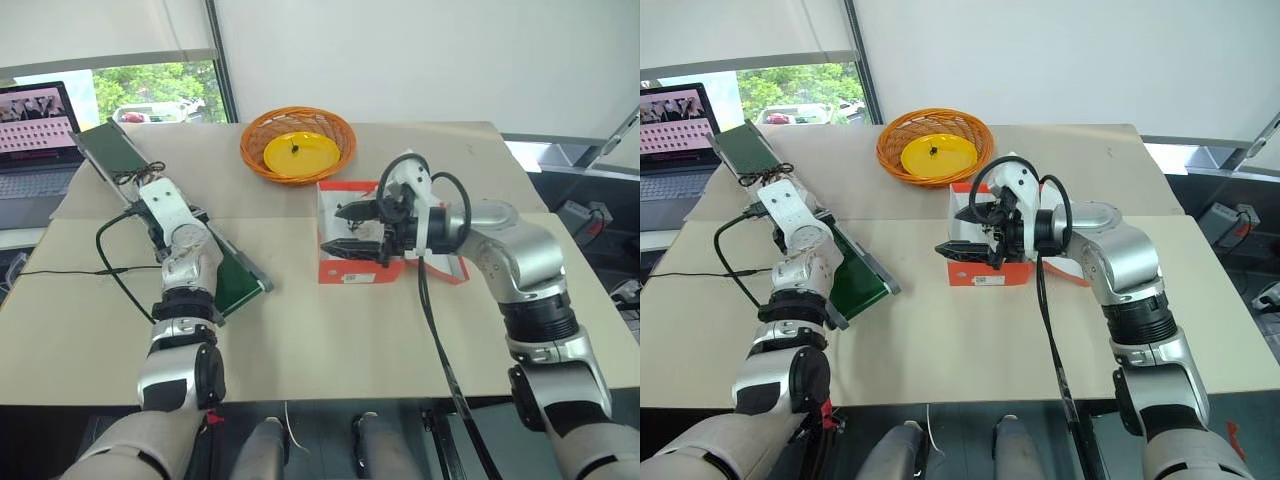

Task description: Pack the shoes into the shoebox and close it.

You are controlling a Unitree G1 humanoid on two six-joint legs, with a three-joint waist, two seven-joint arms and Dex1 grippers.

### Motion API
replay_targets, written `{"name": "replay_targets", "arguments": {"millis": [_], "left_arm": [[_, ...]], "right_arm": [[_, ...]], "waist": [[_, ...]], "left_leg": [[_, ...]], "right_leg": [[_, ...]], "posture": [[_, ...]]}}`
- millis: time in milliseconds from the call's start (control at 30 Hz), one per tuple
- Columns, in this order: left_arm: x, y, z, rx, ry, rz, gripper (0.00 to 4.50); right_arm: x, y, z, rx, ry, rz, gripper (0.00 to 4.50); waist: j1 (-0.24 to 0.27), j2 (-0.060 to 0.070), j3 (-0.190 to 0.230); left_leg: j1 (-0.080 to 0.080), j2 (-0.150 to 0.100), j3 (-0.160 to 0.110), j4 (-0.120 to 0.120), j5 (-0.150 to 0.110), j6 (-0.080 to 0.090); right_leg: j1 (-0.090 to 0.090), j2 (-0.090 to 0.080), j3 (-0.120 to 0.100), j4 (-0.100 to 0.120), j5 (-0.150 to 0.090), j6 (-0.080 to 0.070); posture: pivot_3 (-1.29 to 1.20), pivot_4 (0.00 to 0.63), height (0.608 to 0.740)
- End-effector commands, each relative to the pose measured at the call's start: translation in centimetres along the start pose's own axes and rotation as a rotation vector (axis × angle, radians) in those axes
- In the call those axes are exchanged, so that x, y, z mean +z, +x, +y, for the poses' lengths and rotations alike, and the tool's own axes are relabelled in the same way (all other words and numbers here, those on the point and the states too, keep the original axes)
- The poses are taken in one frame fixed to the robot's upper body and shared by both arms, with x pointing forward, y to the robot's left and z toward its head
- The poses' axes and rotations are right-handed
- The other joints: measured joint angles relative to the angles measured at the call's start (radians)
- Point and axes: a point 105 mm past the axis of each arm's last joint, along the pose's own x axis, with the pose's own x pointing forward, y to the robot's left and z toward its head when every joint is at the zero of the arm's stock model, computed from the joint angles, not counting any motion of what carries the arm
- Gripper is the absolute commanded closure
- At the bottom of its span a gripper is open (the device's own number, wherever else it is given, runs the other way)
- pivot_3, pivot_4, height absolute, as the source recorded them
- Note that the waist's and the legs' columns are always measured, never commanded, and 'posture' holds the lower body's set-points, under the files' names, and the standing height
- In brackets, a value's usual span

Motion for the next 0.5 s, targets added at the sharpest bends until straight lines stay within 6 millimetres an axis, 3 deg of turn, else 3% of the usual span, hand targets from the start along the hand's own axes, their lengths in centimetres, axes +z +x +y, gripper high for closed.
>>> {"name": "replay_targets", "arguments": {"millis": [33, 133, 233, 300, 333, 500], "left_arm": [[1.9, 0.1, -1.0, -0.045, -0.026, -0.053, 0.24], [1.8, 0.3, -0.9, -0.035, -0.037, -0.049, 0.24], [1.9, 0.1, -1.1, -0.079, -0.114, -0.055, 0.84], [2.2, 0.1, -0.8, -0.075, -0.122, -0.07, 1.67], [2.5, 0.0, -0.8, -0.077, -0.129, -0.079, 1.82], [6.2, -1.8, -3.0, -0.251, -0.15, -0.218, 2.11]], "right_arm": [[1.7, -0.8, 0.2, -0.008, -0.042, -0.044, 0.02], [1.6, -0.8, 0.1, -0.017, -0.046, -0.037, 0.02], [1.5, -0.9, 0.0, -0.026, -0.05, -0.035, 0.0], [1.6, -0.9, -0.1, -0.031, -0.051, -0.036, 0.0], [1.6, -0.9, -0.2, -0.032, -0.051, -0.037, 0.0], [1.8, -0.8, -0.3, -0.038, -0.043, -0.054, 0.0]], "waist": [[0.0, 0.0, 0.0], [0.001, 0.0, 0.0], [0.001, 0.0, 0.0], [0.003, 0.0, 0.0], [0.003, 0.0, 0.0], [0.002, 0.0, 0.0]], "left_leg": [[0.0, 0.0, 0.0, 0.0, 0.0, 0.0], [0.0, 0.0, 0.0, 0.0, 0.0, 0.0], [0.0, 0.0, 0.0, 0.0, 0.0, 0.0], [0.0, 0.0, 0.0, 0.0, 0.0, 0.0], [0.0, 0.0, 0.0, 0.0, 0.0, 0.0], [-0.001, 0.0, -0.001, 0.0, 0.0, 0.0]], "right_leg": [[0.0, 0.0, 0.0, 0.0, 0.0, 0.0], [0.0, 0.0, 0.0, 0.0, 0.0, 0.0], [0.0, 0.0, 0.0, 0.0, 0.0, 0.0], [0.0, 0.0, 0.0, 0.001, 0.0, 0.0], [0.0, 0.0, 0.0, 0.001, 0.0, 0.0], [-0.001, 0.0, 0.0, 0.001, 0.0, 0.0]], "posture": [[0.0, 0.15, 0.74], [0.0, 0.15, 0.74], [0.0, 0.15, 0.74], [0.0, 0.15, 0.74], [0.0, 0.15, 0.74], [0.0, 0.15, 0.74]]}}
